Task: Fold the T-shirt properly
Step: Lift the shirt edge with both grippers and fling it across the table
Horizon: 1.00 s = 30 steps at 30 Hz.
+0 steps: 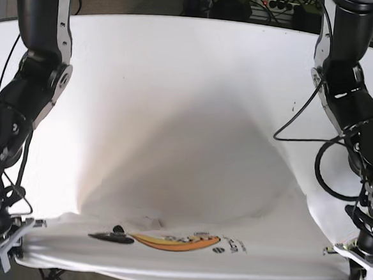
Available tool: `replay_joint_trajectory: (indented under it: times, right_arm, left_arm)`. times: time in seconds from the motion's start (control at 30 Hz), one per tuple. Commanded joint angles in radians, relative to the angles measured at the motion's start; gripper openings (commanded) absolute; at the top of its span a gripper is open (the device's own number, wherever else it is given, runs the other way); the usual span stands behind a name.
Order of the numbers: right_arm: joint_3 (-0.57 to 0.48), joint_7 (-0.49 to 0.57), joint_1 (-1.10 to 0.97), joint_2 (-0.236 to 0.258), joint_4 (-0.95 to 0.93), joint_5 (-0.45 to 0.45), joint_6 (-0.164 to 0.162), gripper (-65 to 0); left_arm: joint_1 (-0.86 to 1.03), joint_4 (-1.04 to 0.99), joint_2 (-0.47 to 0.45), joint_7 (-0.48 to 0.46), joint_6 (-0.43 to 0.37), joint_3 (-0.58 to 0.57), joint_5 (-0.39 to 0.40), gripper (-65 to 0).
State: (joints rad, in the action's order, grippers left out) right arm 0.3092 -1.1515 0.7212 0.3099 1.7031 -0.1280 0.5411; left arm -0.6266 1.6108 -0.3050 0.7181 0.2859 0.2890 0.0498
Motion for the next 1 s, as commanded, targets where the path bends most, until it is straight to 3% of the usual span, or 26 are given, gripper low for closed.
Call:
replay_joint_trajectory:
  times: [0.0, 0.6, 0.97]
  right_arm:
    - [0.046, 0.028, -0.038, 0.010, 0.074, 0.006, -0.005, -62.8]
    - [0.342, 0.031, -0.565, -0.186, 0.223, -0.005, -0.003, -62.8]
    - [0.382, 0.029, -0.757, -0.243, 0.226, -0.069, -0.013, -62.8]
  left_arm:
    - [0.023, 0.056, -0.001, -0.021, -0.015, 0.026, -0.009, -65.0]
    - [0.647, 0.242, 0.030, -0.018, -0.015, 0.094, 0.111, -65.0]
    - [0.868, 0.233, 0.071, -0.018, -0.015, 0.204, 0.126, -65.0]
